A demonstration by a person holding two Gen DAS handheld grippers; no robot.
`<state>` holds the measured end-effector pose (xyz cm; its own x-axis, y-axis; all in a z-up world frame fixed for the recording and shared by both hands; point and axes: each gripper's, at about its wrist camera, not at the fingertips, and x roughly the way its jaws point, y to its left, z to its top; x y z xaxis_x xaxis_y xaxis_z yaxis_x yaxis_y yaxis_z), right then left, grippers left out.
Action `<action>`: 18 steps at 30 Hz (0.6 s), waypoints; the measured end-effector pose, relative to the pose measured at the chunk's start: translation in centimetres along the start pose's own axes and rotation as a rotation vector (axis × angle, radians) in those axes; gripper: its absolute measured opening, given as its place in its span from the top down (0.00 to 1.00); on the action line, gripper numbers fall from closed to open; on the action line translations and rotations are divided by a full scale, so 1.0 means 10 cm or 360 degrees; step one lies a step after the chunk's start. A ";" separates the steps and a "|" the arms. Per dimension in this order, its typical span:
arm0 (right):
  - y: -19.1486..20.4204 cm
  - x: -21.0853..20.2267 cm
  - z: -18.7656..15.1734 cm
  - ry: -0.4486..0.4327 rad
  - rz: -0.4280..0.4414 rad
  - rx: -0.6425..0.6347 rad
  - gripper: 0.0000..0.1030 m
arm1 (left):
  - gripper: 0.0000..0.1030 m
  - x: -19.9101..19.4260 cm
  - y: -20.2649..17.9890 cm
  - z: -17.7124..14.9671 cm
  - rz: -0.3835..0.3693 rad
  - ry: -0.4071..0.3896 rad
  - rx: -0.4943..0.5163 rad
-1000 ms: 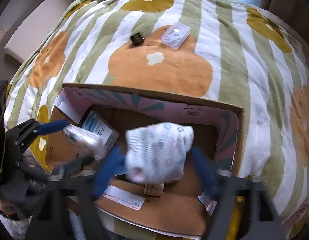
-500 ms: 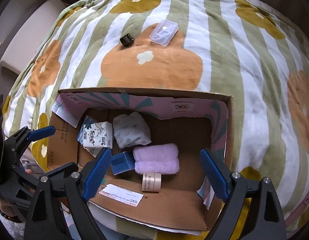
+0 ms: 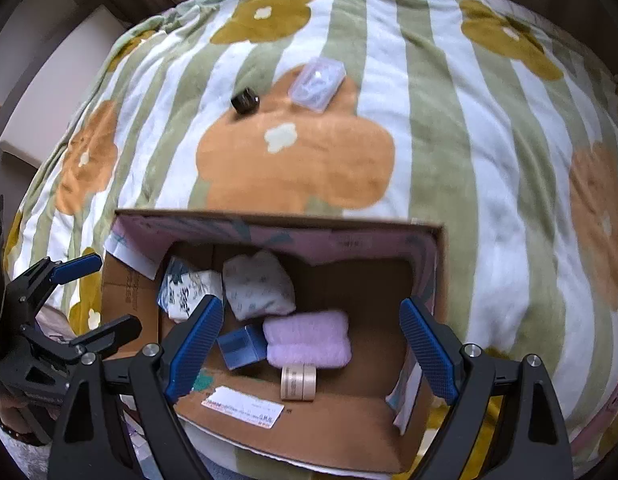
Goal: Organize objects
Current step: 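Lift both tools out of the box toward the black cap and clear case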
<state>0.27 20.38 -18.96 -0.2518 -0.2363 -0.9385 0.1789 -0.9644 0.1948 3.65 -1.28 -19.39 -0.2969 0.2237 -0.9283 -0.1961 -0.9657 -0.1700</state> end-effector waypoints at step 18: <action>0.05 -0.24 0.60 -0.0146 0.0027 -0.0307 0.01 | 0.00 0.01 0.18 0.88 0.0148 -0.0184 0.0028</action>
<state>-4.76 19.72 -14.87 -0.3313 -0.2706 -0.9039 0.3603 -0.9217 0.1438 -4.93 -1.88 -16.85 -0.4198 0.1483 -0.8954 -0.1790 -0.9807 -0.0785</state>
